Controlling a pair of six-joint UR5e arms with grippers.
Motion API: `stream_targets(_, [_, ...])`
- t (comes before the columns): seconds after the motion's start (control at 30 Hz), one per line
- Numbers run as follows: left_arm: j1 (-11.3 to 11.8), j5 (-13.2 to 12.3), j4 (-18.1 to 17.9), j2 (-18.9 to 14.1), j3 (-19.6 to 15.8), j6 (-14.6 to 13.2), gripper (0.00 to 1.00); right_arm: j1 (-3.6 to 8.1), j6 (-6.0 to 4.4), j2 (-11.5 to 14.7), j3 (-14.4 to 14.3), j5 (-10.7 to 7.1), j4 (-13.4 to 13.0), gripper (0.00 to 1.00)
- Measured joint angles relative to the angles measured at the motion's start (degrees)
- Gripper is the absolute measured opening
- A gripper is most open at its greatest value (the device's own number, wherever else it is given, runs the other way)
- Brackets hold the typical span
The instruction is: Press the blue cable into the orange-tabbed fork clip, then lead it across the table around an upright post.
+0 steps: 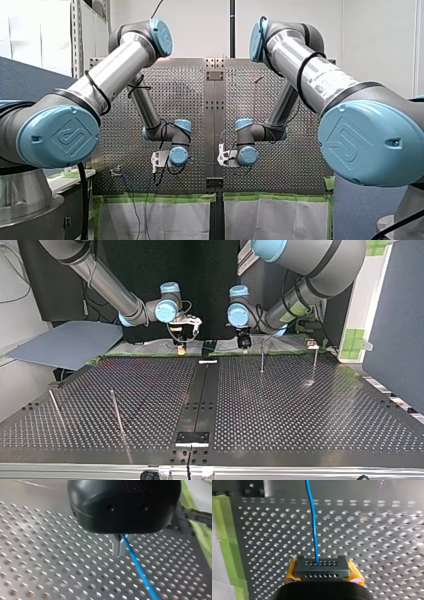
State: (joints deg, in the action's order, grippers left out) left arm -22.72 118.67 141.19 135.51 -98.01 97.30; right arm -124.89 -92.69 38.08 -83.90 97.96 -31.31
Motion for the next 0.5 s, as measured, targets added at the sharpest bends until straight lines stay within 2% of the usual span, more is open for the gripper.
stream_targets(0.23, [-1.99, 0.35, 3.45, -3.79, -0.03, 0.14, 0.00, -0.17, -0.71, 4.36, 0.05, -0.20, 4.06, 0.00])
stream_targets(0.5, [-3.14, 1.49, 7.47, -8.07, -0.04, 0.97, 0.00, -0.25, -1.02, 9.11, 0.08, -0.37, 6.38, 0.00])
